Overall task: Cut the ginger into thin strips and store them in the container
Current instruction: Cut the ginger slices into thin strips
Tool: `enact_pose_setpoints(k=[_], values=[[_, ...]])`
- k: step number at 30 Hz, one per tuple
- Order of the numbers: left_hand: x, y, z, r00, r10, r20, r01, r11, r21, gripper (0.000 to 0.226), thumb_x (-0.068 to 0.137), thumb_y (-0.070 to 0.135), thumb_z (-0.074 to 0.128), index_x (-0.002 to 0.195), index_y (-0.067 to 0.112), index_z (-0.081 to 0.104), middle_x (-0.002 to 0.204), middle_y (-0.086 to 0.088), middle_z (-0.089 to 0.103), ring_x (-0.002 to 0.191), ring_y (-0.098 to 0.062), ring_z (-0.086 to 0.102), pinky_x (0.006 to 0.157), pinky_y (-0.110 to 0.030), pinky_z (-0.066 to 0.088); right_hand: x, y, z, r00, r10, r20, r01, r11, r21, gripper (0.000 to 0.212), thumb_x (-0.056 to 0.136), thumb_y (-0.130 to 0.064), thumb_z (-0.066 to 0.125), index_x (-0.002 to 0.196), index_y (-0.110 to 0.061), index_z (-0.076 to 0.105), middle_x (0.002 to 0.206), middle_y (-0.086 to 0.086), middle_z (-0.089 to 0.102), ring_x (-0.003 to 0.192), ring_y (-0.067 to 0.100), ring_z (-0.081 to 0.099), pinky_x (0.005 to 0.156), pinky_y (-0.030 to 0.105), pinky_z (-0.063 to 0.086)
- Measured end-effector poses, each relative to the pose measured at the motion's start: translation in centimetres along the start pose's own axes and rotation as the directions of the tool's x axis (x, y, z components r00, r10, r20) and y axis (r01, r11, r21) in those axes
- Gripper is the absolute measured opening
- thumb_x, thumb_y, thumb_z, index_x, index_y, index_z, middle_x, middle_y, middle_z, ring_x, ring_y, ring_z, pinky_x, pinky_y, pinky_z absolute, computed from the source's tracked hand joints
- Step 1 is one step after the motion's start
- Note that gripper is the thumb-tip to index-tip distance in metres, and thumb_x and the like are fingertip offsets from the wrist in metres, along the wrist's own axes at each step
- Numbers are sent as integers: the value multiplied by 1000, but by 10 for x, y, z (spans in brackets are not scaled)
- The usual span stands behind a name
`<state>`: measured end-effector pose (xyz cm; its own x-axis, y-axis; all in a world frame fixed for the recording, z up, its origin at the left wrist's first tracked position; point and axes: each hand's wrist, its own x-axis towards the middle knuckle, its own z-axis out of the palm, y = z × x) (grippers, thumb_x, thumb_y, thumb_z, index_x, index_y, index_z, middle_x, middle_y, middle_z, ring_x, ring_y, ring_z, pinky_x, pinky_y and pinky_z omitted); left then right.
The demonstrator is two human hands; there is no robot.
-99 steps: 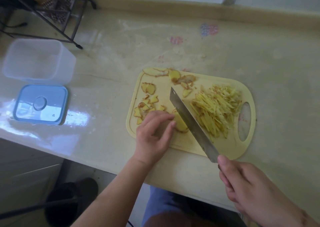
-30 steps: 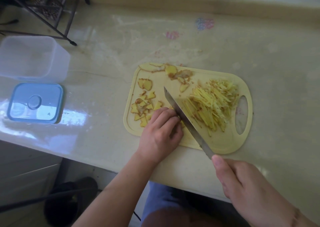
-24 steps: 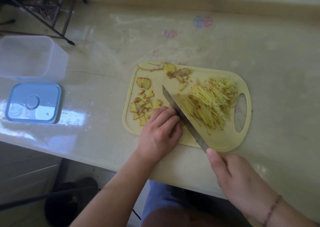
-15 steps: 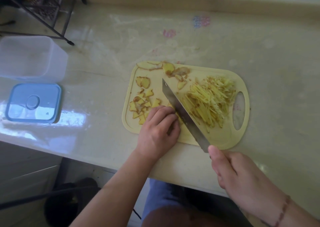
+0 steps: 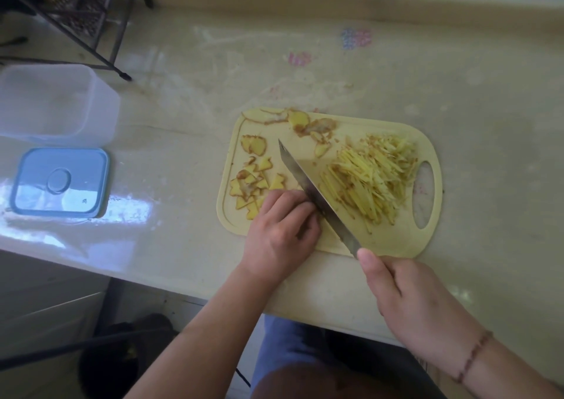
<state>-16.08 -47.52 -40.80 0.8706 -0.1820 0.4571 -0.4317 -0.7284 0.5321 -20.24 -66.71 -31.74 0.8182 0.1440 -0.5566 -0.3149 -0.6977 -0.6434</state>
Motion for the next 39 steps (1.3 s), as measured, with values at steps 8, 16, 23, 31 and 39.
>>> enact_pose_setpoints(k=[8,16,23,31,39], values=[[1,-2,0,1000,13,3,-13,1000,-14,5,87,-1,70,84,0,74,96,-10,72,88,-25,64,82,-33,52,3,-5,4,999,47,19,-47,999,13,66,82,-72,17,55,-16,38,43,-7,45,45,9,44,53,30,38],[0,-1,-1,1000,12,-10,-12,1000,-6,5,87,1,72,82,-1,74,91,-11,69,89,-24,62,80,-34,52,9,3,-13,996,83,20,-85,992,89,70,85,-78,16,58,-16,35,41,-6,30,35,10,31,50,27,29],[-2,-2,1,999,-37,-28,38,999,12,4,83,2,75,81,-1,73,91,-11,69,93,-28,62,82,-41,51,-1,0,-8,999,20,45,-22,999,49,76,73,-86,17,56,-15,35,44,-3,36,42,9,34,54,36,38],[-1,-3,2,999,-34,-12,34,999,-10,3,85,0,72,84,-1,74,96,-11,72,93,-30,67,79,-44,51,-10,-8,-4,1000,24,18,-24,999,-30,62,83,-70,22,53,-17,37,46,-7,48,47,10,47,52,29,36],[-2,-4,2,998,-68,-5,67,997,-24,3,83,1,74,83,-2,73,92,-12,70,90,-31,65,80,-43,52,4,-8,-1,999,20,31,-20,1000,-12,67,82,-72,18,55,-15,39,43,-3,41,45,10,44,53,32,39]])
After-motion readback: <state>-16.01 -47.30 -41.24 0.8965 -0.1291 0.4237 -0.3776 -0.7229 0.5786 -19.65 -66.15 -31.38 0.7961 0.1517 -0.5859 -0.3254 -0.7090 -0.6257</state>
